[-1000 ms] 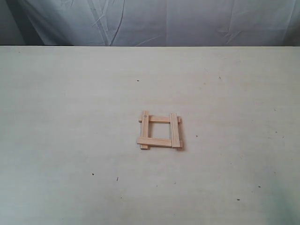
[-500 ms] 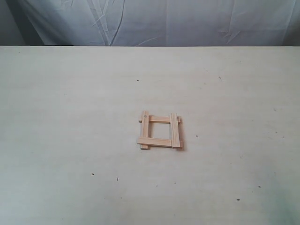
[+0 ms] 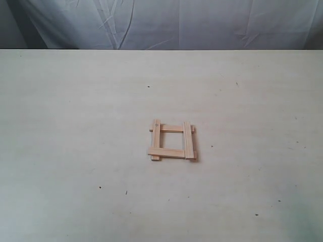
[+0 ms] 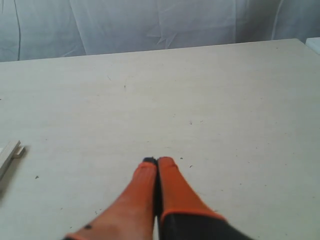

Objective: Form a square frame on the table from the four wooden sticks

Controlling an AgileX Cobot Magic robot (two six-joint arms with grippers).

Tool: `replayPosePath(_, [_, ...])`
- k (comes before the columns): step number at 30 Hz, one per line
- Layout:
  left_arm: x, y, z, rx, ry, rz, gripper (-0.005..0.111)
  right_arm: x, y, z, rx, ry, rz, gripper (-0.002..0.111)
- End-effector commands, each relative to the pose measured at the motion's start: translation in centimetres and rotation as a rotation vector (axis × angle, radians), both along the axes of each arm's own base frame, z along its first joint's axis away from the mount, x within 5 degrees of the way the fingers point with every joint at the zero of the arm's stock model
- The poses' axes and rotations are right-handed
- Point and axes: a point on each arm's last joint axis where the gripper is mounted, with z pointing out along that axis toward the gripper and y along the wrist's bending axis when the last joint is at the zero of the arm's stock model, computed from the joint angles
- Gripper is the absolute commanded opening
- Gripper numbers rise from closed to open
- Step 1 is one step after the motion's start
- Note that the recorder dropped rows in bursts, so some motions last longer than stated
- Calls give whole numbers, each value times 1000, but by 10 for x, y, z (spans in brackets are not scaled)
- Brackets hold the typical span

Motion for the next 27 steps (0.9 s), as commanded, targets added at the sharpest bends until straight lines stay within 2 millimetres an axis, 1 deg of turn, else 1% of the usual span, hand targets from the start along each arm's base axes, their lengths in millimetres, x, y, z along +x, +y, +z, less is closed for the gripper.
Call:
replayPosePath(1, [-13, 6, -19, -16, -29, 78, 0, 0, 0, 0, -2, -15, -5, 0])
replayPosePath(6, [-19, 7, -61, -23, -25, 119, 0, 0, 0, 0, -2, -15, -5, 0])
replayPosePath(9, [-12, 6, -84, -38, -27, 107, 0, 0, 0, 0, -2, -15, -5, 0])
replayPosePath(11, [-9, 5, -93, -55, -41, 98, 0, 0, 0, 0, -2, -15, -5, 0])
replayPosePath(12, [-7, 4, -103, -62, -37, 94, 0, 0, 0, 0, -2, -15, -5, 0])
replayPosePath(13, [-7, 4, -106, -63, -25, 94, 0, 0, 0, 0, -2, -13, -5, 0])
replayPosePath(17, [-6, 4, -106, -76, -39, 91, 0, 0, 0, 0, -2, -13, -5, 0])
replayPosePath(22, [-6, 2, -105, -9, -46, 57, 0, 0, 0, 0, -2, -13, -5, 0])
replayPosePath(27, [-6, 3, -105, 0, -46, 83, 0, 0, 0, 0, -2, -17, -5, 0])
